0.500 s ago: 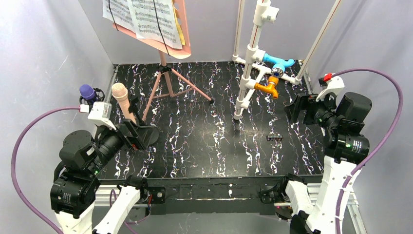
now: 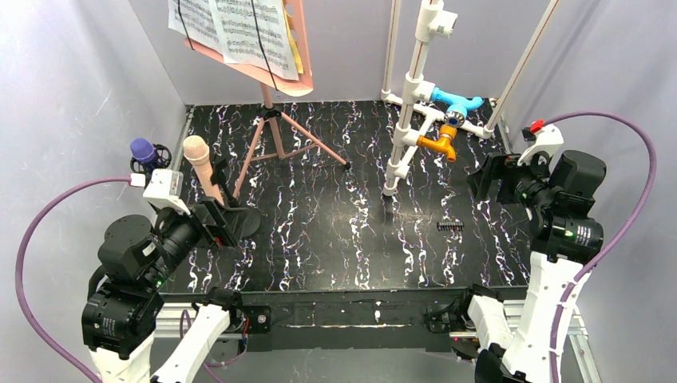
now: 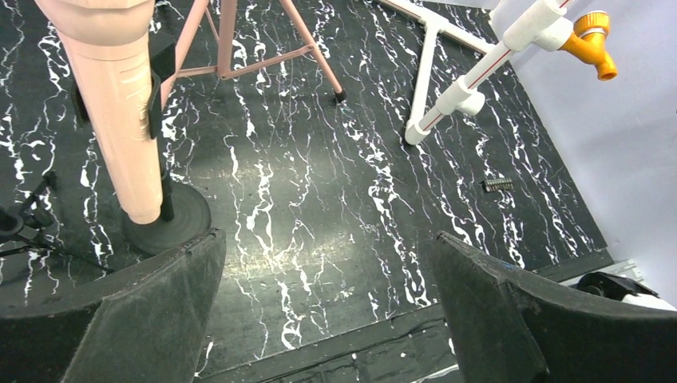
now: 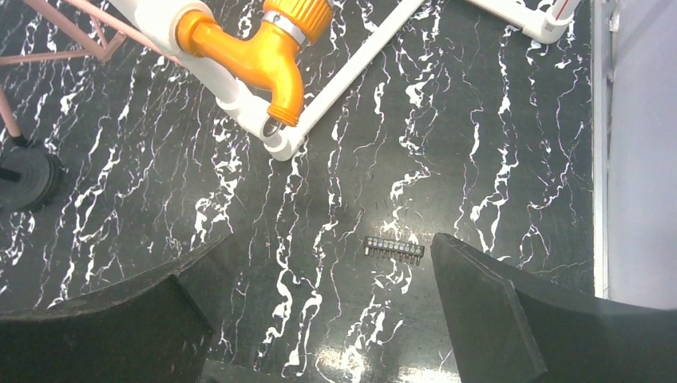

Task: Pack up the instrument practice props
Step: Pick up the microphone stand with the microphone from the center of the board.

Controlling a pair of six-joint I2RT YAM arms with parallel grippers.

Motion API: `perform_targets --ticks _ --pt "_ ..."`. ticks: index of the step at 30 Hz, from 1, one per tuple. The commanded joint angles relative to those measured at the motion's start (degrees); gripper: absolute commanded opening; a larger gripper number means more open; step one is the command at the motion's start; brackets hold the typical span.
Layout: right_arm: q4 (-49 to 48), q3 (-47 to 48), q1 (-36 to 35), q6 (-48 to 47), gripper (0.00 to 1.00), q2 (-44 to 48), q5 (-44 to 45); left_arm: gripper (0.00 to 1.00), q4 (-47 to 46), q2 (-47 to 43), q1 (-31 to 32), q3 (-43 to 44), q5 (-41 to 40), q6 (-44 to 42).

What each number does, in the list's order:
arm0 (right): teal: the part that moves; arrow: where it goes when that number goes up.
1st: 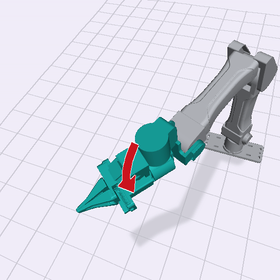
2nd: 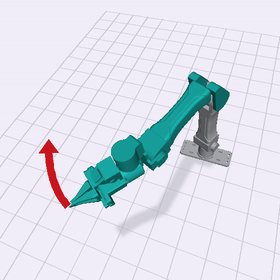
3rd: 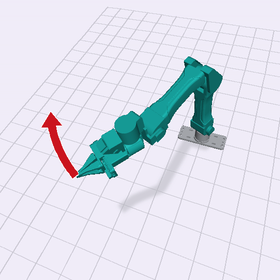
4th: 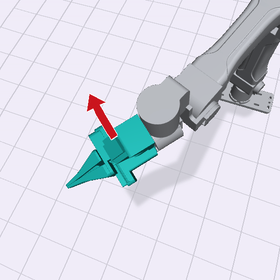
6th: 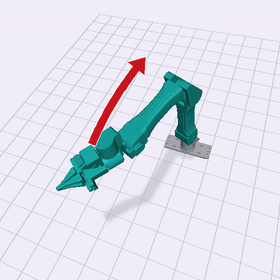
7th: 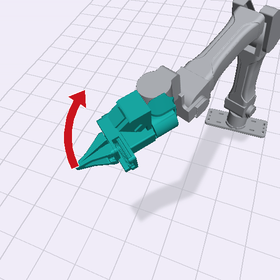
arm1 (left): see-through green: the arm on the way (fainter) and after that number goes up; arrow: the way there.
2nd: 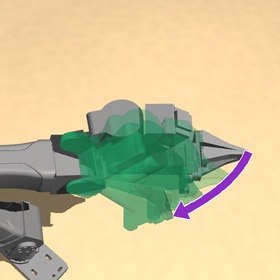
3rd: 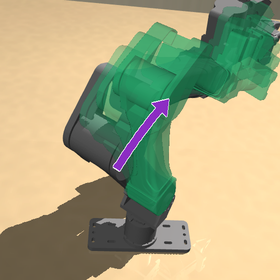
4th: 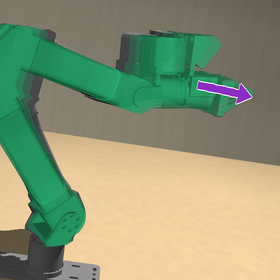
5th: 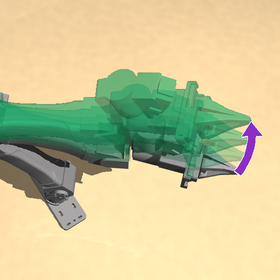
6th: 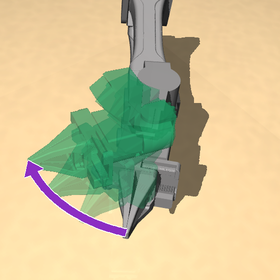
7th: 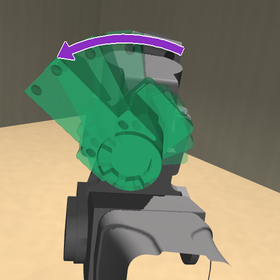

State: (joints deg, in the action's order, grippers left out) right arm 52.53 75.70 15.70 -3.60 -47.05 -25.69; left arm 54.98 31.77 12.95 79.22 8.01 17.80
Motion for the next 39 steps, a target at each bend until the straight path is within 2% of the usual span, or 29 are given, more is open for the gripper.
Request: perform_targets --ticks 1,8,14,18,25,39 --pt "-0.56 -0.87 0.2 -5.67 1.0 -0.54 -4.37 1.0 1.45 0.65 0.32 2.03 -2.27 -2.23" --pt "10.32 -2.05 0.2 -28.79 1.0 -1.59 -20.42 1.0 5.21 3.5 0.32 9.77 -7.12 -5.24" --pt "18.08 -1.41 0.2 -38.32 1.0 -5.87 -23.82 1.0 8.4 8.22 0.32 15.56 -15.1 -7.6" --pt "20.94 -1.62 0.2 -42.99 1.0 -8.27 -26.87 1.0 7.52 10.29 0.32 14.92 -17.25 -9.25" --pt "18.62 -6.24 0.2 -43.15 1.0 -7.58 -32.13 1.0 1.31 8.85 0.32 5.48 -20.02 -14.65" --pt "7.28 -11.27 0.2 -35.76 1.0 -6.27 -37.87 1.0 -12.94 11.27 0.32 -4.18 -23.35 -19.53"
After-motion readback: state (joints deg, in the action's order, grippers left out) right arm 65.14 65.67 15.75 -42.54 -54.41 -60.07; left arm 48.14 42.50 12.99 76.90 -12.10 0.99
